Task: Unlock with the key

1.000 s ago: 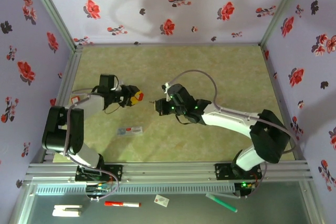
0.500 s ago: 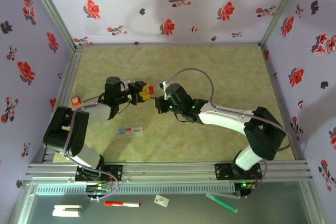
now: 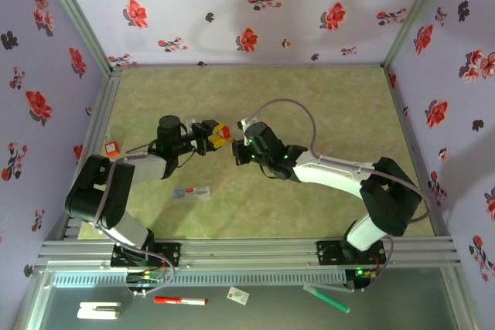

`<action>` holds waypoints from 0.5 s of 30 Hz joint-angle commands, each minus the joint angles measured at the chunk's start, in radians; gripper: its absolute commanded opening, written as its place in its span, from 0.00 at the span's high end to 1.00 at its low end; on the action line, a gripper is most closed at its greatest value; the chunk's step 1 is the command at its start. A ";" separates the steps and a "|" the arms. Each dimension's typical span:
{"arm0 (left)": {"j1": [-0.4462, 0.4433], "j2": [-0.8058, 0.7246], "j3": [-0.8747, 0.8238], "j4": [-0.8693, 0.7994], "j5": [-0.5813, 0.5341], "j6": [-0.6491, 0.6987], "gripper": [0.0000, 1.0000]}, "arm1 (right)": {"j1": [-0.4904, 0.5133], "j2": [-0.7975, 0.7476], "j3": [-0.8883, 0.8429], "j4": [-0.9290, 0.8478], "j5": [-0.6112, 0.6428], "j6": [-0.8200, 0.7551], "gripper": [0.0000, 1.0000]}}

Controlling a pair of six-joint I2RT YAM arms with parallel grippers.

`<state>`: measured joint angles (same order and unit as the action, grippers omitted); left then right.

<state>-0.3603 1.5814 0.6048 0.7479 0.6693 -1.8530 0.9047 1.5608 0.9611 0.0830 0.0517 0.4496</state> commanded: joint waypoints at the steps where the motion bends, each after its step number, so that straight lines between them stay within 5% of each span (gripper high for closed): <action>1: -0.004 0.009 0.007 0.042 -0.004 0.000 1.00 | -0.009 -0.041 -0.007 -0.005 0.036 -0.028 1.00; 15: -0.012 0.012 0.006 0.047 0.001 0.014 1.00 | -0.037 -0.015 0.016 0.005 0.001 -0.029 1.00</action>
<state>-0.3634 1.5848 0.6048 0.7483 0.6693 -1.8526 0.8761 1.5410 0.9611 0.0784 0.0559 0.4362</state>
